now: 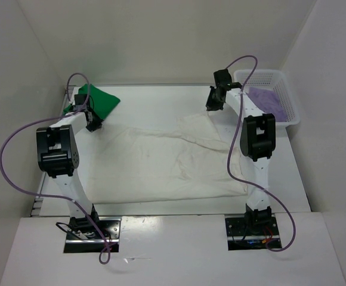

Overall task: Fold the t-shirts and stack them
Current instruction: Grap the side of the flattened tshirt furthest away from the robot with both arms

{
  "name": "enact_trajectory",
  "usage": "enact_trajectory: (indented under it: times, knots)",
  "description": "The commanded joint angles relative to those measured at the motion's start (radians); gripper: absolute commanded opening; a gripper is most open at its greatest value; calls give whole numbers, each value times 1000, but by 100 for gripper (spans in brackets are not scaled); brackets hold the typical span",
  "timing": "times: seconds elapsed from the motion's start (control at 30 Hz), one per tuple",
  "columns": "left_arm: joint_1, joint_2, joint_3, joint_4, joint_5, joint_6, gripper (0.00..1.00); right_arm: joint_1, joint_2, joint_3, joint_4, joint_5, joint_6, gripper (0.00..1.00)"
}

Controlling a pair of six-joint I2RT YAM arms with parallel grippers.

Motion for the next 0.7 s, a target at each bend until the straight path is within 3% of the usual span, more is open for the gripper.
enact_trajectory:
  times: [0.0,0.4,0.67]
  knots:
    - [-3,-111,-2,8,-32,2,0,-5,-102,-10,29,-27,9,0]
    - [6,-256,-108,8,4,-7,0,-5,-261,-216,95,-52,27,0]
    - [49,-482,-252,-53,53,-16,0,-16,-558,-507,104,-32,53,0]
